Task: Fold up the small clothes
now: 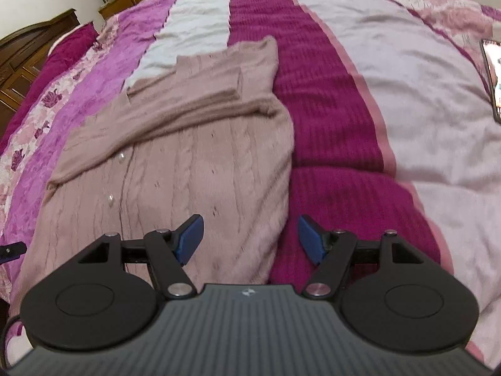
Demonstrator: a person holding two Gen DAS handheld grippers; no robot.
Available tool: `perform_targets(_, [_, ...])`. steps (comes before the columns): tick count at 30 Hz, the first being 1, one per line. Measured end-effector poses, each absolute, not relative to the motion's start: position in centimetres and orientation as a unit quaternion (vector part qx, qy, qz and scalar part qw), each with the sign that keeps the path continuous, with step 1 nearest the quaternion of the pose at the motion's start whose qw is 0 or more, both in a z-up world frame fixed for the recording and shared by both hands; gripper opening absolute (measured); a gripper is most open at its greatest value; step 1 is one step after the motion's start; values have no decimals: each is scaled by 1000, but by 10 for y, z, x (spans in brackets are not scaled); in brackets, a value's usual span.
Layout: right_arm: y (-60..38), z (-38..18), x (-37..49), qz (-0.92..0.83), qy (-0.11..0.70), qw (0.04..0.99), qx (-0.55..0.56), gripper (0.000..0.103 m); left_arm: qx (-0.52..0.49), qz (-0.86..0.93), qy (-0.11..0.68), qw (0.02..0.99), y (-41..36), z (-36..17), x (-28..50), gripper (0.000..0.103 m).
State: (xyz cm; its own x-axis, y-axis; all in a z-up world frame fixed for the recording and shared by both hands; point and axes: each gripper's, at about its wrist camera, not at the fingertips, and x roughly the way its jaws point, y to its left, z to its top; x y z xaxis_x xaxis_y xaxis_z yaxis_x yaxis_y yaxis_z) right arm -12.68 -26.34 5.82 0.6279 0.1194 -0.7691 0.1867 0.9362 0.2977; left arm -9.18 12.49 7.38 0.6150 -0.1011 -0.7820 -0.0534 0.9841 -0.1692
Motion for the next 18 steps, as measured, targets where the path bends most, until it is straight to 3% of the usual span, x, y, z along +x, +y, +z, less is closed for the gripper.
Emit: perform_targets(18, [-267,40,-114,86,495,837,217,74,-175,-140,510,831,133,30,-70,58])
